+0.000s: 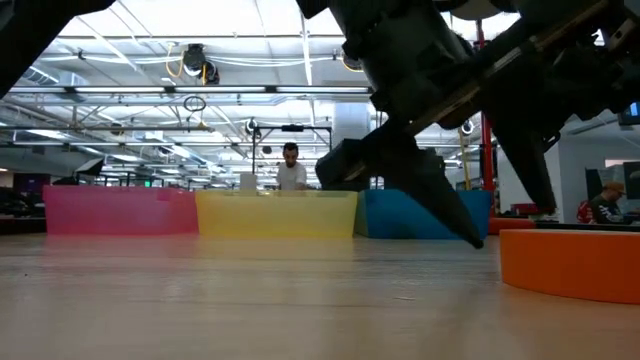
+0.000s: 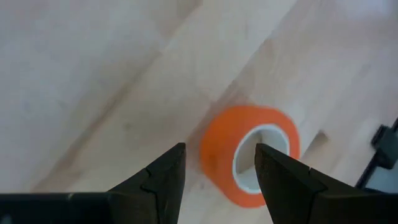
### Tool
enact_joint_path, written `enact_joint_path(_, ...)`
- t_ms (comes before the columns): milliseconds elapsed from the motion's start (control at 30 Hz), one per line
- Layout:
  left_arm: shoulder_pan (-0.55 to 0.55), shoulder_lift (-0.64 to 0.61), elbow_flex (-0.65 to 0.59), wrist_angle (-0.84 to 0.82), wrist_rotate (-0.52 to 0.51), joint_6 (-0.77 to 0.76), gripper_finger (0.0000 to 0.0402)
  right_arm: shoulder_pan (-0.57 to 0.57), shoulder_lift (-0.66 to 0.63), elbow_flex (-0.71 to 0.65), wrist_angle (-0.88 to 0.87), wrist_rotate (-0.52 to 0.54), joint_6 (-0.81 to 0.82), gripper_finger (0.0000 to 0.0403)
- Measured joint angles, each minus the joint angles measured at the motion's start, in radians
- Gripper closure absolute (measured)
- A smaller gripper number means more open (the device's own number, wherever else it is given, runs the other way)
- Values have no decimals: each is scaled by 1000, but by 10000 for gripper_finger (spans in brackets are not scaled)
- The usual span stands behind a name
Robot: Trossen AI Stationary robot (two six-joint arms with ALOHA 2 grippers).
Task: Pick and place Stapler, Stapler remover, tape
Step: Put the left orange tape into the yellow bin
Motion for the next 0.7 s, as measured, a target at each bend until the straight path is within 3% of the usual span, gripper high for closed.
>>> enact_joint_path(567,-11,52,4,-56,62,-115,213,0,0,0,-4,-2,19,275)
enact_joint_path(700,-5,46,2,-70,78,-114,252,0,0,0,-4,-2,19,275)
